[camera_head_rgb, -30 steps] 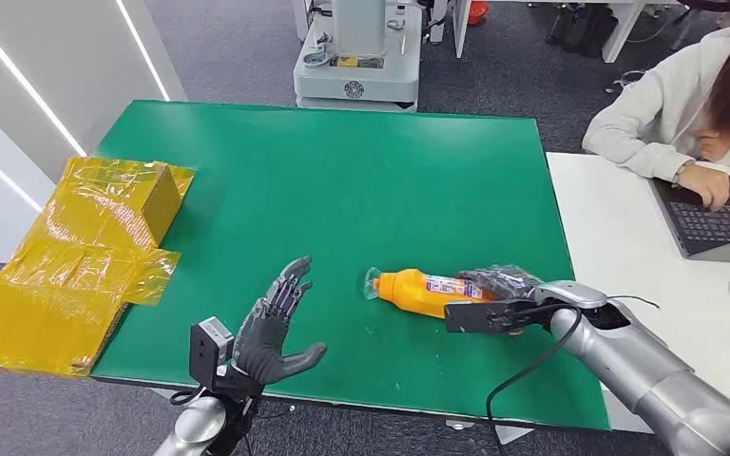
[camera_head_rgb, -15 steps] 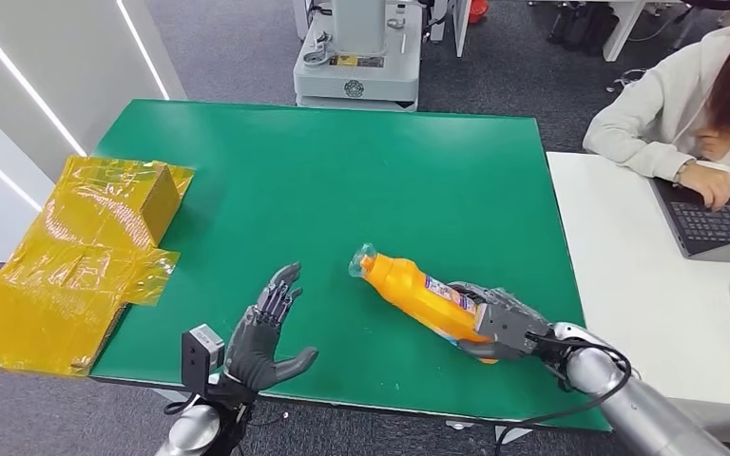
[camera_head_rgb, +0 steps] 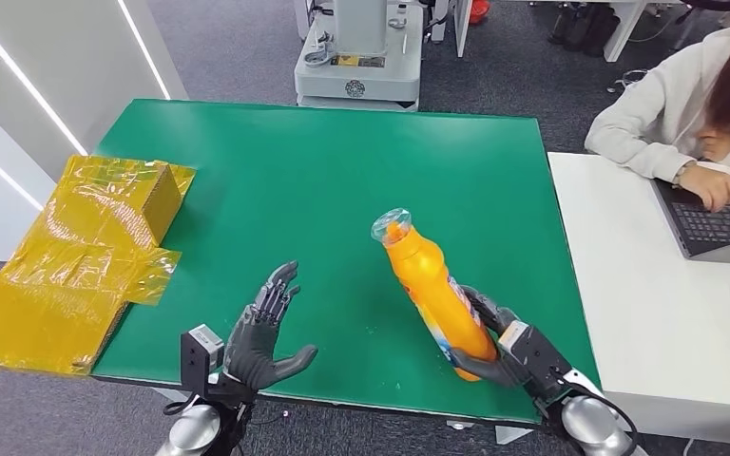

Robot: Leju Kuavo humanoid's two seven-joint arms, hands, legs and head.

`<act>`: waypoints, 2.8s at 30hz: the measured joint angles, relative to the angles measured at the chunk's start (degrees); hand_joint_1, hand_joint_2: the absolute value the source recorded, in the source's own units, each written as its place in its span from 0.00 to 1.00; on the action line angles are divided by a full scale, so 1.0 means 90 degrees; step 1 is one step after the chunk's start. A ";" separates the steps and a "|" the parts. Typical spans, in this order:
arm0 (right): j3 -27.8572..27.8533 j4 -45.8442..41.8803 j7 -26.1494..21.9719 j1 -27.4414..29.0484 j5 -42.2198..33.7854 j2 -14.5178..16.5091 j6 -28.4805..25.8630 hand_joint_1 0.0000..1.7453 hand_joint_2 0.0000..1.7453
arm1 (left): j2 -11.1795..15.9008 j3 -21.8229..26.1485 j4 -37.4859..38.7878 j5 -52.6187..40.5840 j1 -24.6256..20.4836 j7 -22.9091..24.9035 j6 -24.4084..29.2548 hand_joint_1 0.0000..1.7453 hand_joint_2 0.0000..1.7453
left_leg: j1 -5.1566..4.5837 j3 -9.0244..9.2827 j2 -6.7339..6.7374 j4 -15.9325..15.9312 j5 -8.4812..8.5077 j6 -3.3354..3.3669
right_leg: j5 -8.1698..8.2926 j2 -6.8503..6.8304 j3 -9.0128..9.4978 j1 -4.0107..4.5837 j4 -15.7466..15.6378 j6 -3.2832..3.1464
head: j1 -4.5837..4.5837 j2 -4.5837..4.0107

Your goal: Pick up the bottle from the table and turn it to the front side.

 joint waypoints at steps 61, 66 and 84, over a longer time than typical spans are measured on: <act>0.0656 0.1472 -0.0259 -0.1267 0.1100 0.1333 -0.1460 1.00 1.00 | 0.0027 -0.0606 0.2773 0.4453 -0.4111 0.3599 -0.2997 1.00 1.00 | 0.0001 -0.0036 0.0018 0.0006 0.0038 -0.0002 | 0.0044 0.0016 -0.0050 0.0002 0.0004 -0.0010 | -0.0002 0.0000; 0.0537 0.1196 -0.0261 -0.1040 0.1076 0.1202 -0.1545 1.00 1.00 | -0.0019 -0.0766 0.2773 0.4708 -0.4118 0.3599 -0.2964 1.00 1.00 | 0.0000 -0.0042 0.0021 0.0007 0.0038 -0.0002 | 0.0044 0.0019 -0.0055 0.0001 0.0004 -0.0009 | -0.0001 0.0000; -0.0007 0.0467 0.0015 -0.0462 0.1101 0.1093 -0.1855 0.00 1.00 | -0.0478 -0.1038 0.2749 0.4060 -0.4143 0.2645 -0.1932 1.00 1.00 | 0.0000 -0.0052 0.0021 0.0009 0.0038 -0.0001 | 0.0046 0.0019 -0.0061 0.0001 0.0005 -0.0007 | -0.0001 0.0000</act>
